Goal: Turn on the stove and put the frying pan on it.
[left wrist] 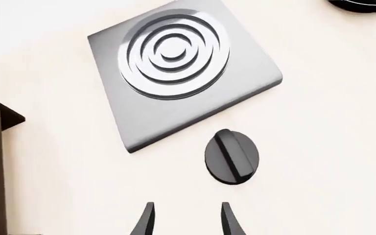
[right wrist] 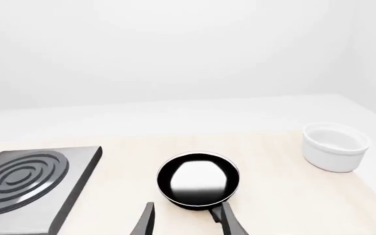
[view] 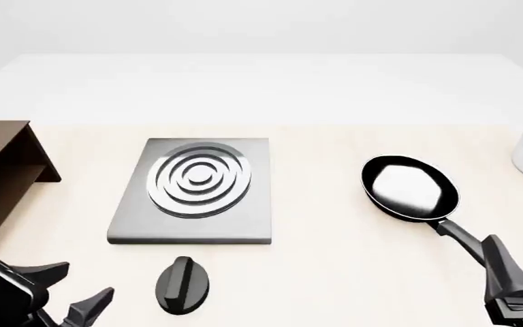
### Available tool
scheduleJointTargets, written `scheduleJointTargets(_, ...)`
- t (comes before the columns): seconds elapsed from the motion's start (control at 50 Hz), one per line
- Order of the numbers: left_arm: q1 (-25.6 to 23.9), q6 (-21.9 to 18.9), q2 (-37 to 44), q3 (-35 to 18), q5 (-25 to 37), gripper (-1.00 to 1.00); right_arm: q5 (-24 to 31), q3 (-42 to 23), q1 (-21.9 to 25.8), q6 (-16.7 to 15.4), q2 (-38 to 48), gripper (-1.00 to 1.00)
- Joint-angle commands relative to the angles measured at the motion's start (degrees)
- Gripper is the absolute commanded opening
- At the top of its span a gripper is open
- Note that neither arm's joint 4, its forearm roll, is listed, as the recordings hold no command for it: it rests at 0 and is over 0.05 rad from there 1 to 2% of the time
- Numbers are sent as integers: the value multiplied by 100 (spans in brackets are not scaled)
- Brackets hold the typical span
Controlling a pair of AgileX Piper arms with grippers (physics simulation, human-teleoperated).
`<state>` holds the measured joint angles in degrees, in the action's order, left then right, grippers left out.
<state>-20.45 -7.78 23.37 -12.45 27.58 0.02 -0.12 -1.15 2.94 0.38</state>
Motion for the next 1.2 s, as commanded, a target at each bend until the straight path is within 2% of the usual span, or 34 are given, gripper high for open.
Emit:
scheduleJointTargets(0.02, -533, 147, 322, 215, -325, 100, 21, -1, -14, 11, -26, 100)
scheduleJointTargets(0.18, -701, 198, 558, 350, -664, 100, 20, -1, -1, 4, -26, 100)
scheduleJointTargets(0.56, -1049, 298, 2023, 762, -2424, 100, 4, -1, 17, -108, 27, 100)
scheduleJointTargets(1.2, -1541, 571, 3531, 935, -3974, 100, -29, 1, 25, -171, 87, 100)
